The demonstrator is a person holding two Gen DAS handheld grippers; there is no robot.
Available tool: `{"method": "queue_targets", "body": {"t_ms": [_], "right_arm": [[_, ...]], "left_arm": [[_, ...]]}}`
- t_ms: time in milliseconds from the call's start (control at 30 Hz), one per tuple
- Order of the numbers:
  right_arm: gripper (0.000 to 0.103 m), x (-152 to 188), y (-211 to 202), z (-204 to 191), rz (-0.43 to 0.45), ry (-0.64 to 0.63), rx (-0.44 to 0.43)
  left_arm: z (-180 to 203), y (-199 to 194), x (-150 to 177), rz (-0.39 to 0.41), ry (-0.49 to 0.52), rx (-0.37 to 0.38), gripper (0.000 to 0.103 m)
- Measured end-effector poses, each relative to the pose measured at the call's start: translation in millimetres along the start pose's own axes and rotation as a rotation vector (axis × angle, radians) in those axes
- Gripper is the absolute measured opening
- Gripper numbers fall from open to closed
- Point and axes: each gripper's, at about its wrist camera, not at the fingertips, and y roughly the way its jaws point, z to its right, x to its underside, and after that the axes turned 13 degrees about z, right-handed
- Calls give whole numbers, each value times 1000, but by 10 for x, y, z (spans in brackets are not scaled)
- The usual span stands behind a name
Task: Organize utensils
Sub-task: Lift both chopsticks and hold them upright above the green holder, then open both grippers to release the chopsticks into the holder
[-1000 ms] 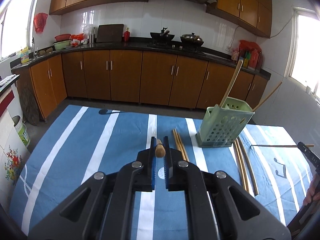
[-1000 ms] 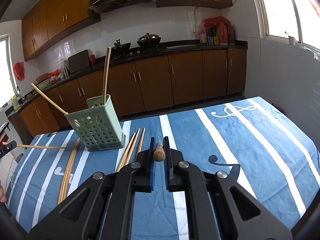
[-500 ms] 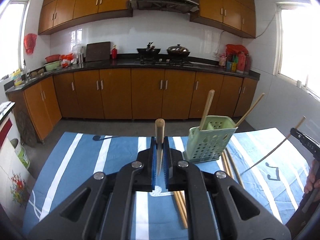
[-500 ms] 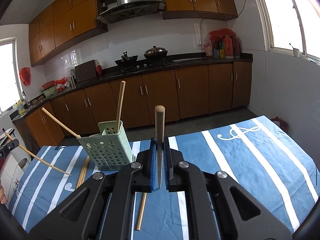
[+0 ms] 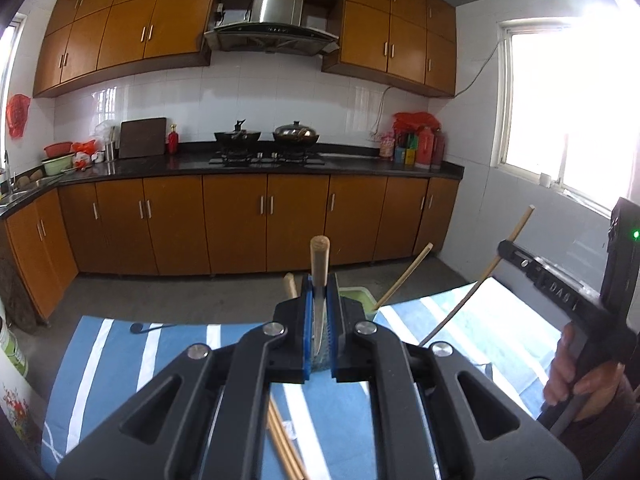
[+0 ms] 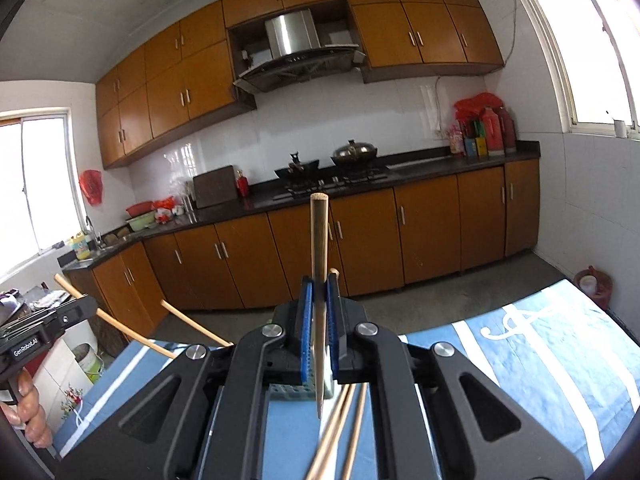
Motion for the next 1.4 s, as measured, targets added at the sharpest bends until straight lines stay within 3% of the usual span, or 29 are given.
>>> {"method": "queue_targets", "body": {"t_ms": [200, 500, 833, 1100, 1133, 1233, 1400], "right_arm": [[8, -140, 160, -97, 62, 14, -19], [8, -129, 585, -193, 131, 16, -13], [8, 385, 1065, -133, -31, 28, 18], [9, 386, 1013, -80, -78, 33, 19], [13, 368, 1000, -74, -76, 34, 19], [40, 288, 901, -49, -47, 31, 32], [40, 211, 599, 43, -27, 21, 57]], "left_arm": [[152, 237, -267, 70, 3, -2, 7], [-49, 734, -240, 41, -40, -49, 7], [-183, 1246, 76, -66, -55, -51, 7], [-299, 1374, 217, -122, -94, -62, 9], [-297, 1348, 200, -117, -94, -62, 10], [-313, 1243, 152, -96, -91, -68, 15], [-321, 975, 94, -68, -100, -76, 15]]}}
